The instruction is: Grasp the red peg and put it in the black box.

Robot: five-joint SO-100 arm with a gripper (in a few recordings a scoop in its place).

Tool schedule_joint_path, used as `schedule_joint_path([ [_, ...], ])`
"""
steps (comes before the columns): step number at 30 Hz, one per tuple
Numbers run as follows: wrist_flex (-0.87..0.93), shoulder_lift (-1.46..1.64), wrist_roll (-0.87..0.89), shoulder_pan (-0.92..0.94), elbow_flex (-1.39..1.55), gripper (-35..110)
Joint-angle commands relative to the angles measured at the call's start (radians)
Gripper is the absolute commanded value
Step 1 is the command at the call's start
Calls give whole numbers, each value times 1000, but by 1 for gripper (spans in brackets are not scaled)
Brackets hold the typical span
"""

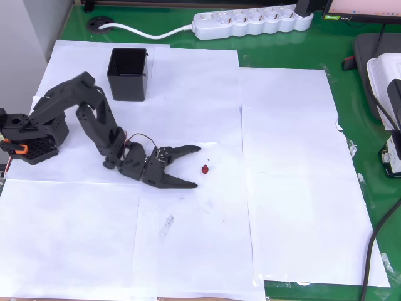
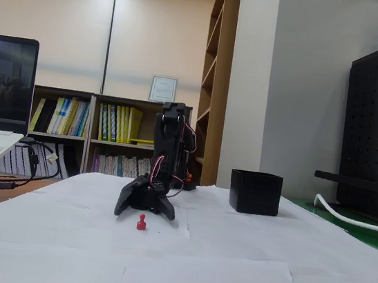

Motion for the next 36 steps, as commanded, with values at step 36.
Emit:
schedule_joint_path([
  [36, 264, -75, -38, -40, 133, 45],
])
